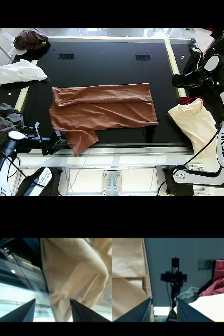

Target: Fold the shirts.

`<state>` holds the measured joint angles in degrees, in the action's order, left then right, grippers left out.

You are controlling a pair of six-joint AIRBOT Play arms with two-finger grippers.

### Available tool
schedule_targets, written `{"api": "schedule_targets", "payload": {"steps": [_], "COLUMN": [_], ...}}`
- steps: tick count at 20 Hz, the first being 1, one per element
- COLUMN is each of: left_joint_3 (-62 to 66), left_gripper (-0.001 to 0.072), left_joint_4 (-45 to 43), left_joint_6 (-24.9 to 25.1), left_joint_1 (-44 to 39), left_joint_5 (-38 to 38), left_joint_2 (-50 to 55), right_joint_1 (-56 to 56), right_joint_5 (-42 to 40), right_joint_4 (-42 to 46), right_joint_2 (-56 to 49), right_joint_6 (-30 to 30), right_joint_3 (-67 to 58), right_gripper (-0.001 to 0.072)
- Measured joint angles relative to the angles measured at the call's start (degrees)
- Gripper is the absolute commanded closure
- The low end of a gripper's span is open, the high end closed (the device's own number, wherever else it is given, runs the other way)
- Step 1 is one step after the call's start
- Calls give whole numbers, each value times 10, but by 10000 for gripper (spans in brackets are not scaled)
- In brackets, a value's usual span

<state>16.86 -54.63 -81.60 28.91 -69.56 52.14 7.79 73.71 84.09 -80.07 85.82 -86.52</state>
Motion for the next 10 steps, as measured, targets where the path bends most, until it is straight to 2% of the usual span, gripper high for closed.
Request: {"api": "schedule_targets", "payload": {"steps": [5, 6, 7, 8, 10], "left_joint_3": [-2, -2, -3, -3, -3], "left_gripper": [313, 398, 580, 697, 696], "left_joint_4": [70, 78, 81, 84, 90], "left_joint_6": [53, 61, 68, 73, 89], "left_joint_1": [0, 0, 0, 0, 0], "left_joint_5": [11, 13, 19, 24, 22], "left_joint_2": [65, 73, 79, 83, 88], "right_joint_1": [0, 0, 0, 0, 0], "right_joint_5": [2, 2, 3, 4, 7], "right_joint_4": [-3, -4, -4, -4, -4], "right_joint_2": [10, 14, 18, 23, 39], "right_joint_6": [0, 0, 0, 0, -1], "right_joint_3": [0, 0, 0, 0, 0], "right_gripper": [387, 387, 387, 388, 387]}}
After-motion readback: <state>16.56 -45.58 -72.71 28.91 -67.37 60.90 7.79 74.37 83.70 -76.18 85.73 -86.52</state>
